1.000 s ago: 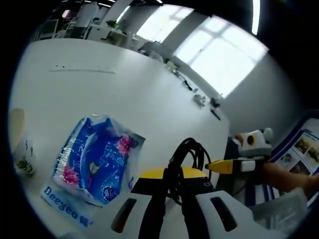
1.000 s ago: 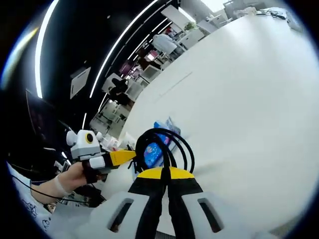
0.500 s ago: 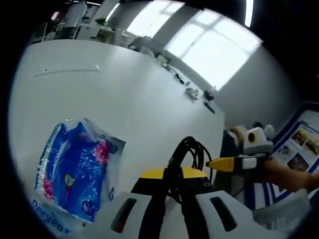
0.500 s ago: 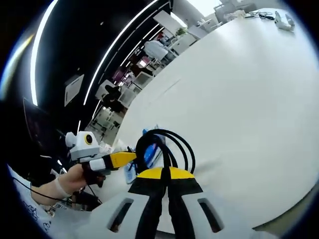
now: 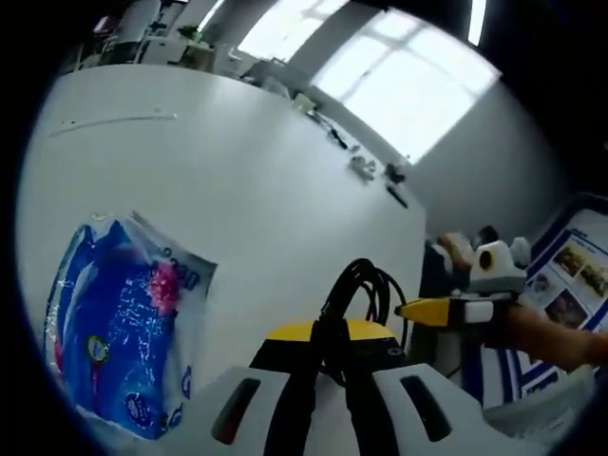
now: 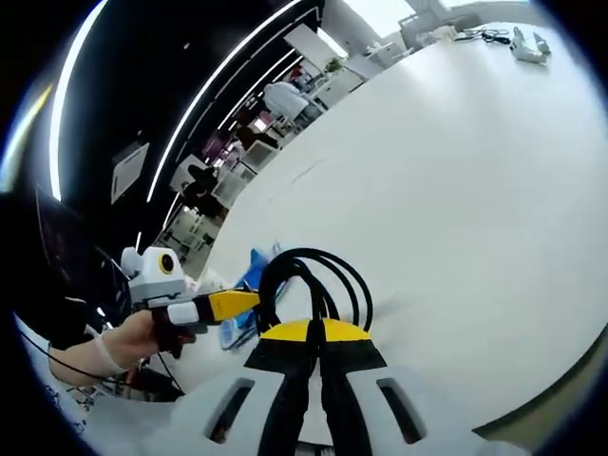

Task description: Arrange the tabletop items into an orderly group along one side of the table until the central work area is clear of visible clutter.

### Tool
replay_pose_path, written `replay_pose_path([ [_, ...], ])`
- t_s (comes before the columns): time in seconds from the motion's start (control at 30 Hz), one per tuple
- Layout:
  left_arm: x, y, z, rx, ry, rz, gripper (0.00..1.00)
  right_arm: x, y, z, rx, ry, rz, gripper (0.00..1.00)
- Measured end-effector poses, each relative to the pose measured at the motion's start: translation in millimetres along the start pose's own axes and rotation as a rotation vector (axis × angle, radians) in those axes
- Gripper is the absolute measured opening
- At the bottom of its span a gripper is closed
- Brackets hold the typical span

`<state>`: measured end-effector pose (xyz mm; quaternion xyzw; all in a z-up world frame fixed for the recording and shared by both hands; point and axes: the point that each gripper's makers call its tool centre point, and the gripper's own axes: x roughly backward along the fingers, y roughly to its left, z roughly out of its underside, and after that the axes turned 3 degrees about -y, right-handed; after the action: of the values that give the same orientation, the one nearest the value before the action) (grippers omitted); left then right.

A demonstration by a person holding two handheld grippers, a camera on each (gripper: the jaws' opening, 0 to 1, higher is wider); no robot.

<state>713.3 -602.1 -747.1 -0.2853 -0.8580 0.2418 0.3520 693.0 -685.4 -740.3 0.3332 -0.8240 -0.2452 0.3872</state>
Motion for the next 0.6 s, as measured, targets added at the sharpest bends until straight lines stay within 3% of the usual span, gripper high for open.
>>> replay_pose_path([
  [0.6, -12.8, 9.3, 1.7, 0.029, 0.006, 0.0, 0.05, -8.5, -14.1, -9.5, -0.014, -0.002, 0.017, 0.0],
])
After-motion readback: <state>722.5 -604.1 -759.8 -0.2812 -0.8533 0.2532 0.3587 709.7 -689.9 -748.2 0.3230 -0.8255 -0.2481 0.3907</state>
